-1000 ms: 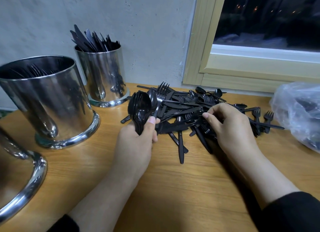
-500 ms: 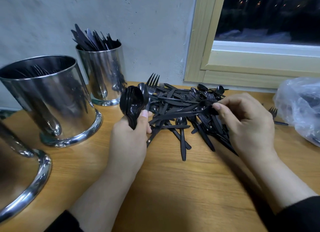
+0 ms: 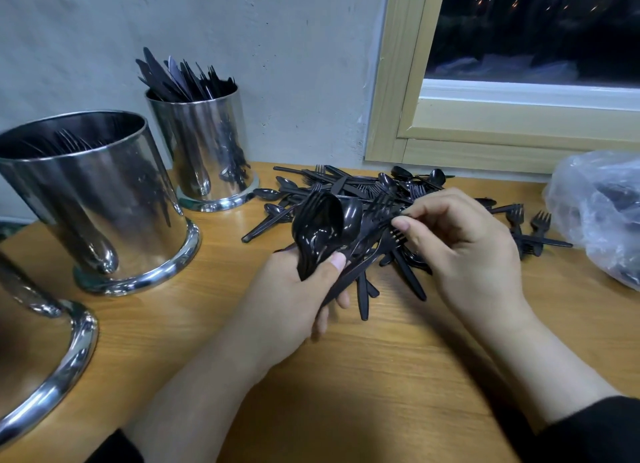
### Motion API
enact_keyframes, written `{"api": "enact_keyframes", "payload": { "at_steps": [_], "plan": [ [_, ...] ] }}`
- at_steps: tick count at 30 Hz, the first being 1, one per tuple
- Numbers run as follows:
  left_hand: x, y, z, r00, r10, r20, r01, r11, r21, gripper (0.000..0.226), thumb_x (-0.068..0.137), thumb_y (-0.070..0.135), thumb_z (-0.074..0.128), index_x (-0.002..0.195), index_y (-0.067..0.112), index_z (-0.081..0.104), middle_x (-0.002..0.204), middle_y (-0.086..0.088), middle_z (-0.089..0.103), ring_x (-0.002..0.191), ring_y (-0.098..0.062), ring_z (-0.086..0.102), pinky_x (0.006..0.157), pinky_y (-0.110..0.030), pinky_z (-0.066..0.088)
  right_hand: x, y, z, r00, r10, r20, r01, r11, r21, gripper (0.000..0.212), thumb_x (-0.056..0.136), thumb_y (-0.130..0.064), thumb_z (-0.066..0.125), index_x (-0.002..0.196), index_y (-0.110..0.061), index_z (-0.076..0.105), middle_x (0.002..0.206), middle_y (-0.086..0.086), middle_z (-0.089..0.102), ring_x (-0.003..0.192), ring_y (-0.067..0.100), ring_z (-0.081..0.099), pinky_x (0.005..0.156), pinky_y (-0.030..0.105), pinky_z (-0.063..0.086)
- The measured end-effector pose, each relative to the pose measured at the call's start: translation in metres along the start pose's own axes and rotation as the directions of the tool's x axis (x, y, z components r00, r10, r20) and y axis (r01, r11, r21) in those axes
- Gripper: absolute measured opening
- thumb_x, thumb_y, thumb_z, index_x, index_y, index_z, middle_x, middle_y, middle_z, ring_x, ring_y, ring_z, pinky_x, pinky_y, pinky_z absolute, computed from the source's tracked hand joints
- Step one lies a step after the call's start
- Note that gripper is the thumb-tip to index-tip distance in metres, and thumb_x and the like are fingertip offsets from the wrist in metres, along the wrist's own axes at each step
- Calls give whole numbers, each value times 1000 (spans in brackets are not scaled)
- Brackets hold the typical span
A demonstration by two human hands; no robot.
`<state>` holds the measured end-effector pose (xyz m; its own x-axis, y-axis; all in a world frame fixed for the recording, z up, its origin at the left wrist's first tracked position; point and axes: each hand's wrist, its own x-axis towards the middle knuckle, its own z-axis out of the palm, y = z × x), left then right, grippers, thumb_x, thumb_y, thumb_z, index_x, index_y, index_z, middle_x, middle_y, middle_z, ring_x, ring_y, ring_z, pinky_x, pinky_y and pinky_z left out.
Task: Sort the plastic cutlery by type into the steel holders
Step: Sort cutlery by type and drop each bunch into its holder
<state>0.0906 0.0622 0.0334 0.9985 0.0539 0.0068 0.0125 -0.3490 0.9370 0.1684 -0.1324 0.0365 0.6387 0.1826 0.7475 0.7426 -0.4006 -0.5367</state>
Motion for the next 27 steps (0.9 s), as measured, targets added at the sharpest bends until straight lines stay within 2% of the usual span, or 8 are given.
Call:
{"api": "enact_keyframes", "payload": {
  "at_steps": [5, 9, 13, 16, 19, 22, 25, 27],
  "plan": [
    [-1, 0, 1, 998, -21, 60, 29, 989, -143, 38, 108, 32, 46, 88, 7, 66, 73, -6, 72, 54, -22, 60, 48, -30, 49, -1, -2, 4, 991, 135, -6, -134, 986, 97, 6, 88, -17, 75, 87, -16, 69, 84, -5, 65, 76, 13, 59, 70, 19, 45],
    [-2, -2, 2, 994, -33, 104, 50, 984, -169, 36, 108, 32, 47, 92, 7, 68, 83, -7, 75, 63, -24, 66, 54, -35, 54, -1, -5, 6, 969, 246, 11, -244, 952, 183, 6, 87, -15, 76, 87, -17, 71, 85, 0, 67, 75, 9, 59, 71, 16, 44],
    [-4, -1, 6, 993, -61, 97, 85, 963, -254, 29, 108, 29, 48, 103, 12, 71, 90, -9, 77, 76, -29, 74, 66, -41, 60, -2, -6, 9, 957, 291, -1, -286, 941, 182, 9, 87, -15, 77, 86, -21, 70, 84, 2, 67, 74, 6, 57, 70, 11, 42],
    [-4, -1, 10, 990, -91, 109, 121, 943, -310, 27, 108, 27, 49, 107, 11, 70, 91, -11, 77, 71, -29, 73, 62, -39, 60, -3, -6, 13, 955, 297, -7, -292, 941, 172, 10, 87, -14, 77, 87, -22, 70, 84, 1, 66, 73, 8, 57, 68, 9, 42],
    [-5, 0, 16, 984, -144, 104, 173, 913, -370, 24, 107, 27, 50, 105, 11, 69, 87, -13, 77, 61, -27, 69, 52, -33, 57, -4, -4, 18, 964, 264, 14, -264, 957, 120, 10, 88, -15, 76, 88, -22, 70, 83, -5, 64, 75, 12, 58, 70, 12, 43],
    [-4, -2, 21, 984, -166, 62, 177, 924, -338, 31, 107, 29, 50, 93, 6, 66, 73, -7, 73, 48, -20, 59, 42, -29, 47, -5, -3, 23, 964, 263, 29, -264, 961, 86, 11, 87, -16, 76, 88, -24, 70, 83, -7, 63, 76, 13, 58, 70, 13, 43],
    [-3, -5, 22, 978, -201, 60, 210, 925, -315, 40, 107, 34, 47, 78, 7, 56, 50, 2, 57, 35, -12, 44, 35, -22, 32, -6, -2, 26, 954, 298, 28, -300, 947, 115, 12, 87, -15, 77, 90, -25, 71, 83, -6, 63, 74, 10, 58, 70, 14, 43],
    [-2, -5, 21, 974, -212, 84, 228, 919, -322, 40, 106, 36, 46, 76, 12, 53, 46, 5, 51, 33, -9, 40, 34, -22, 31, -6, -2, 26, 926, 376, 45, -377, 907, 189, 15, 87, -16, 77, 93, -27, 70, 81, -6, 62, 71, 4, 55, 71, 14, 43]
  ]
}}
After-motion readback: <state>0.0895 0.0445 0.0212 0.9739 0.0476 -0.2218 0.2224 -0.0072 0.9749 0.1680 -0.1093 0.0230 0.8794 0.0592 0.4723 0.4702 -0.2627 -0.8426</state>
